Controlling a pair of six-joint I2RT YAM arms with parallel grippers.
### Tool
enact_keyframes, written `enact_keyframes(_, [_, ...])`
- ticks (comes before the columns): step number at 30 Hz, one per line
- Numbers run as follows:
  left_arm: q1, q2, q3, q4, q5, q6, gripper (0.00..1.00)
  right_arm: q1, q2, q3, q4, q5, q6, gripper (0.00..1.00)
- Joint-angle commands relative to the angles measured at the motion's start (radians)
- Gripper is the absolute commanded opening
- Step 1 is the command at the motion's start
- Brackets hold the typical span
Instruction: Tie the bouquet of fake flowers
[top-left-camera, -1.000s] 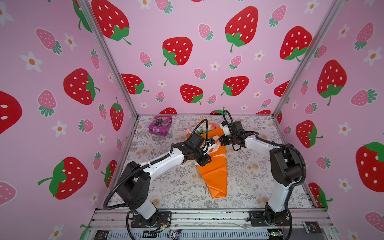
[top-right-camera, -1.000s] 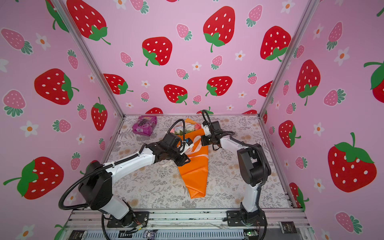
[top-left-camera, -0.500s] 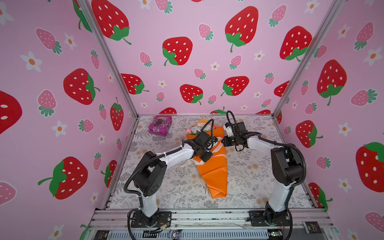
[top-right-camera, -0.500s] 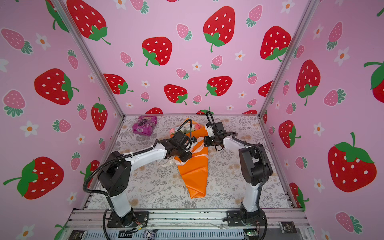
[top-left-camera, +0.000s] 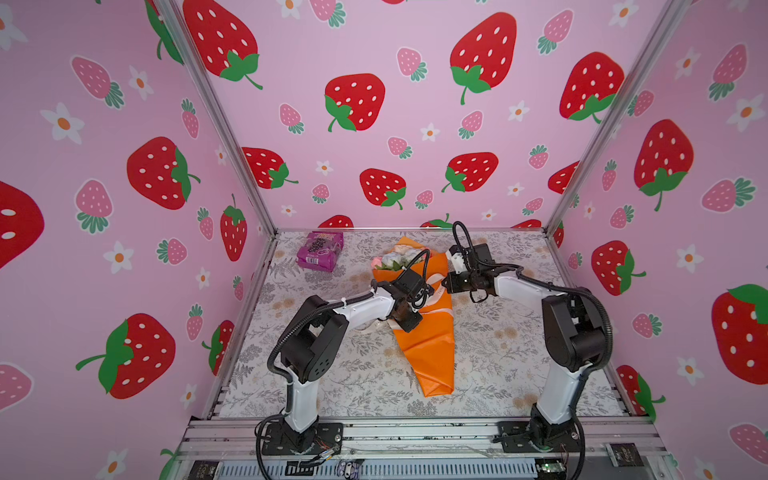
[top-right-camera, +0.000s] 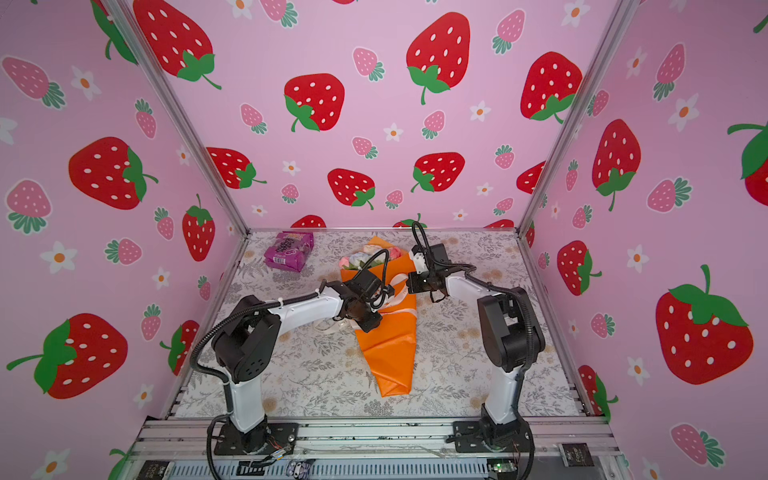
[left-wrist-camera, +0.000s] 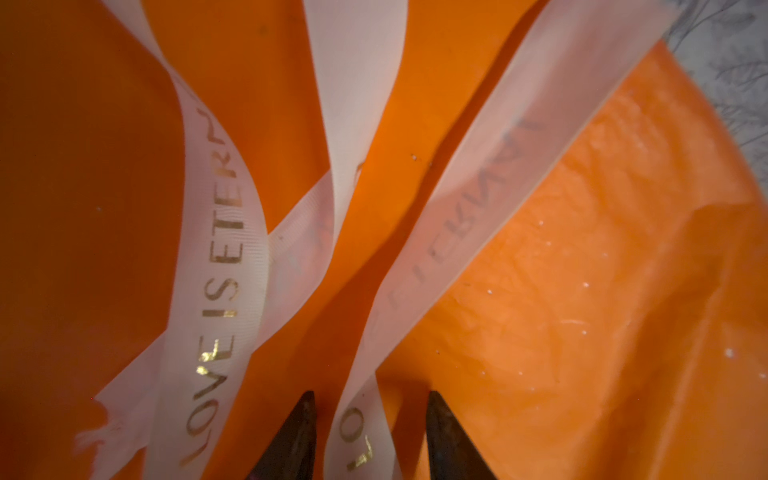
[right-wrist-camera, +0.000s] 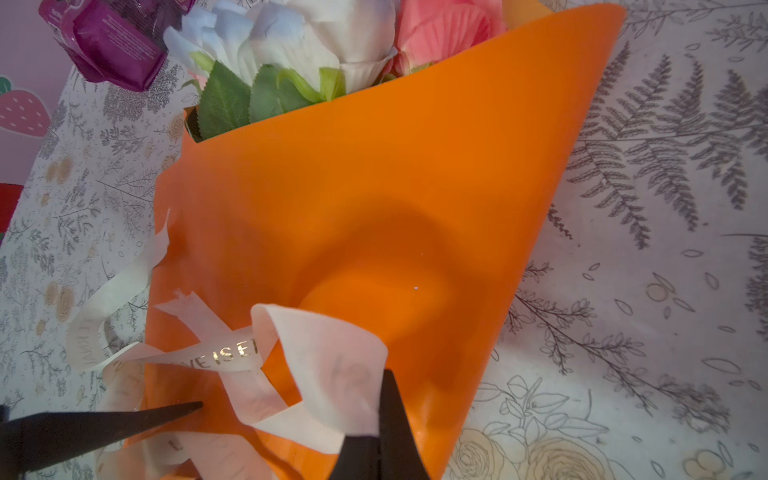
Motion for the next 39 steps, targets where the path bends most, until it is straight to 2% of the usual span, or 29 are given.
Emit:
enact_keyframes(1, [-0.005,0.003,0.049,-0.031,0.008,0.019,0.38,-0.005,-0.045,-0.002,-0.016,-0.020,0.014,0.04])
enact_keyframes(3, [-0.005,-0.004,0.046,-0.035,0.021,0.022,0.31,-0.005,-0.046,-0.005,-0.015,-0.024,0.014,0.04])
enact_keyframes(9, [-0.005,-0.078,-0.005,-0.025,0.035,0.018,0.00,-0.005,-0.017,0.000,-0.023,-0.062,-0.002,0.05])
enact_keyframes(17, [-0.001,-0.210,-0.099,0.069,0.032,-0.030,0.00,0.005,0.024,0.026,-0.132,-0.160,-0.124,0.05])
enact_keyframes(24, [0.005,-0.223,-0.102,0.100,0.031,-0.066,0.00,0.054,0.043,0.089,-0.446,-0.291,-0.383,0.05])
enact_keyframes(30, [0.006,-0.230,-0.110,0.120,0.034,-0.085,0.00,0.056,0.048,0.102,-0.610,-0.330,-0.493,0.06])
enact_keyframes(33, [0.006,-0.228,-0.113,0.124,0.044,-0.085,0.00,0.055,0.021,0.107,-0.553,-0.228,-0.412,0.15])
enact_keyframes(36, [0.006,-0.226,-0.111,0.125,0.048,-0.091,0.00,0.044,-0.033,0.110,-0.478,-0.116,-0.299,0.34])
enact_keyframes(39, [0.006,-0.227,-0.114,0.127,0.052,-0.105,0.00,0.032,-0.141,0.058,-0.374,-0.052,-0.173,0.46])
